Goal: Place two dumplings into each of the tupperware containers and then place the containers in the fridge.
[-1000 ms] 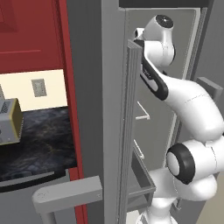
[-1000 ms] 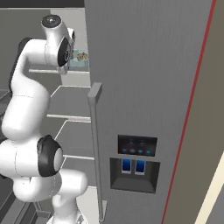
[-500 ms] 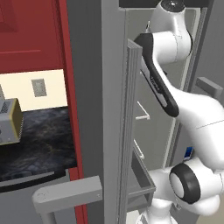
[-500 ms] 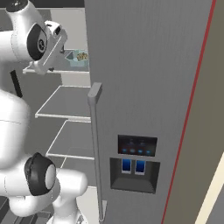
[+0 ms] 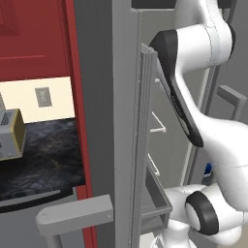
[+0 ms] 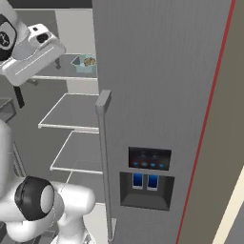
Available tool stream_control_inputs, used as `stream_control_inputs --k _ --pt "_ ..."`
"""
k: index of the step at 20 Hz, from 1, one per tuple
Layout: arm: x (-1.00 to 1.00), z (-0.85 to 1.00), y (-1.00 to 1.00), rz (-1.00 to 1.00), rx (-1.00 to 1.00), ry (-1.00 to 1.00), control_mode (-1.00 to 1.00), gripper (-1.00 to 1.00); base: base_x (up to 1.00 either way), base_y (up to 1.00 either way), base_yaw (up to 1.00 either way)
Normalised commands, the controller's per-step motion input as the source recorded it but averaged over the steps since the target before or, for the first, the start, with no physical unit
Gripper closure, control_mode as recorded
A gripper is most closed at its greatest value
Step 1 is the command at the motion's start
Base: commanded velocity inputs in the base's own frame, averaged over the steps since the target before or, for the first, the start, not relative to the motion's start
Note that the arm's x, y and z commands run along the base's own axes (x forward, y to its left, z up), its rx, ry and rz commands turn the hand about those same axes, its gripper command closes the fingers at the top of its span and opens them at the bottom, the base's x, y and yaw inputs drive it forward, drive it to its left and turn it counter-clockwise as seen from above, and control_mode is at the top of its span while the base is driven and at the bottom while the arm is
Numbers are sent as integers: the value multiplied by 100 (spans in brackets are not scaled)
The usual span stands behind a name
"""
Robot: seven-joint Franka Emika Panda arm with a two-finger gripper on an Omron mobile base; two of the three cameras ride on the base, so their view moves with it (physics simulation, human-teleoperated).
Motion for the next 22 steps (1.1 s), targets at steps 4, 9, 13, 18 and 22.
stream_control_inputs --k 4,9,13,18,22 --pt "-100 -49 -3 -43 15 6 -100 -100 0 0 0" --pt "-100 -34 -16 -34 16 9 -100 -100 0 0 0" --pt "-76 -54 -15 -14 2 2 -100 -100 0 0 0" --pt "-32 -47 -8 -16 0 0 -100 -100 0 0 0" --pt "-6 -38 -53 -10 17 8 -100 -100 0 0 0"
